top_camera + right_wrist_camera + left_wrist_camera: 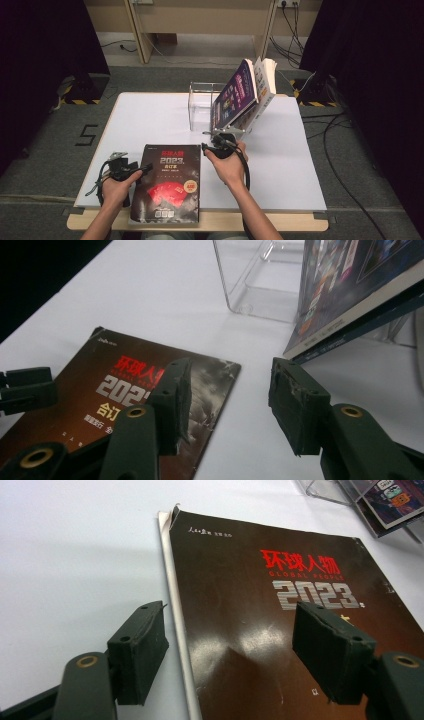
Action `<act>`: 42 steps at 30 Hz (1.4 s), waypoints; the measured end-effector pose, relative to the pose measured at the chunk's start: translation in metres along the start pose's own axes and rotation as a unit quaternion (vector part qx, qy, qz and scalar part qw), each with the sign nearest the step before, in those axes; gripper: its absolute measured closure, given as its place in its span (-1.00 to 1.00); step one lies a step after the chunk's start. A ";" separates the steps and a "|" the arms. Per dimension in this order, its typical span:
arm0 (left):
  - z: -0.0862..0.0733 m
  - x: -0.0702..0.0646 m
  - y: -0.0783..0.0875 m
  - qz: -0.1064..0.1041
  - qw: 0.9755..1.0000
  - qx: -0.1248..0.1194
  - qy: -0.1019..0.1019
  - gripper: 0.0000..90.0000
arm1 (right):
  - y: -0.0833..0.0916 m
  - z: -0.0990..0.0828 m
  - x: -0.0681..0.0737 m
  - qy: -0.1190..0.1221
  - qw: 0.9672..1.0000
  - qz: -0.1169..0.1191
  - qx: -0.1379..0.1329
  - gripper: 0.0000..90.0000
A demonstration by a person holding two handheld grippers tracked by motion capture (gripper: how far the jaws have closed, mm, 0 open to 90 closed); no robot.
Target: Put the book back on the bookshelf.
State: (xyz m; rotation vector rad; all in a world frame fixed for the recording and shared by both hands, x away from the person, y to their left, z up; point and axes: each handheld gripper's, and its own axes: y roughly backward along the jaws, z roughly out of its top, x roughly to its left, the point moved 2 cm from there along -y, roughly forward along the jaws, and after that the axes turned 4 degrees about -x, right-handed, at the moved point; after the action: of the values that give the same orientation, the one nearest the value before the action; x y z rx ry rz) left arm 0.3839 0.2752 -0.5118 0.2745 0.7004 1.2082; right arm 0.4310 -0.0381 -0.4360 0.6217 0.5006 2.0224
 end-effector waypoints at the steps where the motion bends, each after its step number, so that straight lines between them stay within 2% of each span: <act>1: 0.000 0.000 0.000 0.003 1.000 0.000 0.000 -0.37 | -0.002 -0.001 0.000 0.000 1.000 0.000 0.004 0.15; 12: 0.000 0.001 0.000 -0.002 1.000 0.000 0.008 -0.36 | -0.022 -0.006 0.001 -0.004 0.999 0.002 0.034 0.16; 24: 0.001 0.002 0.000 -0.005 1.000 0.000 0.012 -0.33 | -0.044 -0.004 0.008 -0.005 0.999 0.006 0.054 0.16; 32: 0.000 0.001 0.000 -0.006 1.000 0.001 0.011 -0.30 | -0.056 -0.009 0.007 -0.016 0.997 0.007 0.074 0.18; 38: 0.000 0.001 0.000 -0.012 1.000 0.002 0.013 -0.28 | -0.065 -0.012 0.005 -0.038 0.995 0.013 0.088 0.21; 42: 0.000 0.001 0.000 -0.013 1.000 0.003 0.014 -0.27 | -0.070 -0.012 0.005 -0.042 0.994 0.015 0.096 0.20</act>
State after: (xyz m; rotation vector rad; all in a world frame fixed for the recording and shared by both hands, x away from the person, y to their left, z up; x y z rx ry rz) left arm 0.3844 0.2759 -0.5121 0.2523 0.7302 1.1882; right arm 0.4679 -0.0014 -0.4847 0.8321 0.6425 1.9810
